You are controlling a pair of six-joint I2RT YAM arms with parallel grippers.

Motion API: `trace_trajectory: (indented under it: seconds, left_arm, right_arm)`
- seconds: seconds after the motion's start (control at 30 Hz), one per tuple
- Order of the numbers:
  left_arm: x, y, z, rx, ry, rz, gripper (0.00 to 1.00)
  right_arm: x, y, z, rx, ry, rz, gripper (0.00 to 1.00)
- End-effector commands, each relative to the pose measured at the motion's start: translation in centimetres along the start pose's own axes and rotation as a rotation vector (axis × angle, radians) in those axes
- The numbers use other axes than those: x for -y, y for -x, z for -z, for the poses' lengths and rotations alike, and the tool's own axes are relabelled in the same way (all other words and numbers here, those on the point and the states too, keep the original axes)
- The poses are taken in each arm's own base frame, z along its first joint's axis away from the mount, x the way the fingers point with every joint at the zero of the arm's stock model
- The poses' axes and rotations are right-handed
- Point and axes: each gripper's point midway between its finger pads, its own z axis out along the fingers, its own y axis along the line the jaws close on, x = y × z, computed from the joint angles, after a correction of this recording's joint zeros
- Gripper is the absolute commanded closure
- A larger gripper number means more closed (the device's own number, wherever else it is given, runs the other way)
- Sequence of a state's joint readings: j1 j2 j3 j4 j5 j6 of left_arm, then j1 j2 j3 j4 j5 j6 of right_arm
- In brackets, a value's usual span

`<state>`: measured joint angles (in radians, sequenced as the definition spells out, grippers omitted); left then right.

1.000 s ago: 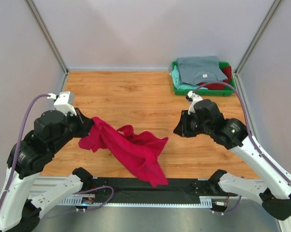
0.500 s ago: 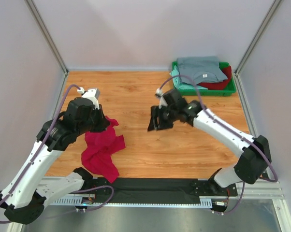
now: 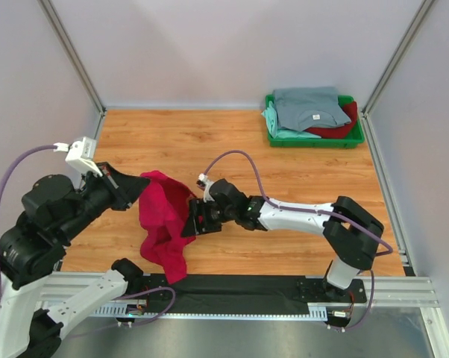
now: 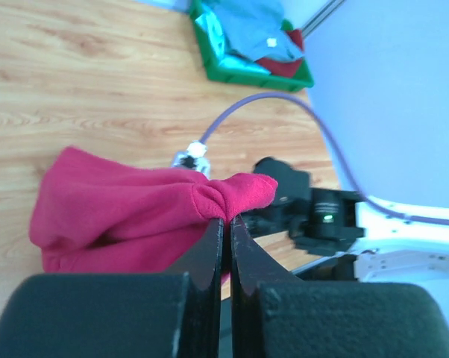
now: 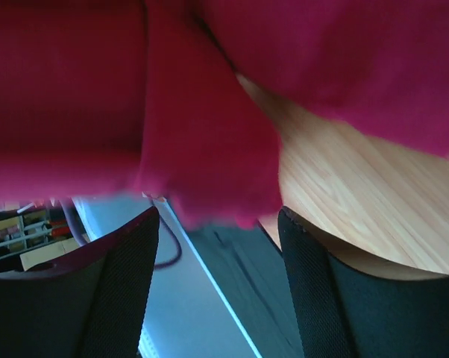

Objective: Fold and stack the t-shirts
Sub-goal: Flatten the tshirt out

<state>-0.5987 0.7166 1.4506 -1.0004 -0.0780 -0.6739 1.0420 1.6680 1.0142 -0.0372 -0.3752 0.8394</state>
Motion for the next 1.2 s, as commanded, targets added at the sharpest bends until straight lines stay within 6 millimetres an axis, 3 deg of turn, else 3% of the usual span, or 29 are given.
trace_trajectory:
  seconds: [0.0,0.17,0.23,0.27,0.3,0.37,0.4,0.43,0.47,0.53,0.57,0.63,0.67,0.73,0.77,0.8,0.87,0.9,0.93,0.97,1.0,1.03,1.13,1.17]
  left_arm:
    - [1.1,0.8,0.8,0.020,-0.039,0.043,1.00]
    - [1.3,0.9,1.9,0.034,-0.063,0.061,1.00]
    - [1.4,0.9,2.1,0.031,-0.067,0.059,1.00]
    - [1.5,1.0,2.4,0.033,-0.072,0.057,1.00]
    - [1.5,1.1,2.5,0.035,-0.072,0.051,1.00]
    - [1.1,1.2,2.9,0.042,-0.053,0.042,1.00]
    - [0.8,1.4,3.2,0.051,-0.043,0.027,1.00]
    - [0.0,1.3,3.6,0.057,-0.004,0.020,1.00]
    - [-0.3,1.7,4.3,0.075,0.009,0.015,1.00]
    - [-2.2,1.8,5.6,0.101,0.088,-0.006,1.00]
    - [-2.7,2.0,6.3,0.120,0.111,-0.011,1.00]
    - [-4.7,2.1,8.0,0.158,0.187,-0.028,1.00]
    - [-5.2,2.1,8.4,0.169,0.208,-0.034,1.00]
    - [-6.8,1.9,9.5,0.191,0.264,-0.049,1.00]
    - [-7.2,1.6,9.6,0.186,0.280,-0.052,1.00]
    - [-7.6,1.4,9.6,0.181,0.293,-0.056,1.00]
    - [-8.1,0.7,9.3,0.166,0.309,-0.054,1.00]
    - [-8.0,0.5,9.1,0.165,0.304,-0.028,1.00]
    - [-7.8,0.3,8.9,0.159,0.293,-0.011,1.00]
    - [-7.5,0.0,8.5,0.146,0.279,0.000,1.00]
    - [-6.6,0.0,7.9,0.136,0.240,0.013,1.00]
    - [-6.4,-0.2,7.5,0.121,0.234,0.020,1.00]
    - [-5.2,-1.4,6.3,0.037,0.192,0.029,1.00]
    - [-4.9,-2.1,5.8,-0.003,0.173,0.021,1.00]
  right_arm:
    - [-4.9,3.4,-2.2,0.135,0.150,0.029,0.34]
    - [-3.2,3.1,-4.0,0.150,0.076,-0.032,0.37]
    - [-3.1,2.9,-3.9,0.147,0.074,-0.040,0.44]
    - [-2.8,2.7,-3.9,0.143,0.065,-0.045,0.50]
    - [-2.7,2.8,-3.7,0.148,0.060,-0.044,0.67]
    - [-1.9,2.0,-3.2,0.131,0.028,-0.032,0.84]
    - [-1.5,2.0,-2.8,0.137,0.005,-0.026,1.00]
    - [-2.0,2.3,-1.5,0.154,-0.005,0.008,1.00]
    - [-0.4,1.2,-0.6,0.121,-0.084,0.008,1.00]
    - [0.4,1.1,1.5,0.129,-0.146,0.084,1.00]
    - [0.5,0.5,3.9,0.116,-0.192,0.103,1.00]
    - [1.3,1.1,7.0,0.167,-0.275,0.162,1.00]
    - [1.6,1.5,10.1,0.207,-0.328,0.171,1.00]
    - [2.2,3.9,13.1,0.312,-0.401,0.175,1.00]
    - [2.9,6.1,14.8,0.367,-0.423,0.150,1.00]
    - [1.2,8.5,15.9,0.412,-0.379,0.153,1.00]
    - [0.8,12.8,17.8,0.493,-0.386,0.148,1.00]
    - [1.0,14.4,17.2,0.496,-0.397,0.135,1.00]
    - [-1.7,17.4,18.8,0.565,-0.346,0.148,1.00]
    - [-2.2,19.1,19.5,0.588,-0.320,0.142,1.00]
    - [-1.8,20.6,18.6,0.587,-0.332,0.134,1.00]
    - [-4.9,22.7,20.1,0.629,-0.256,0.158,1.00]
    - [-5.1,24.9,19.7,0.593,-0.257,0.164,1.00]
    - [-6.3,26.0,21.1,0.619,-0.237,0.180,1.00]
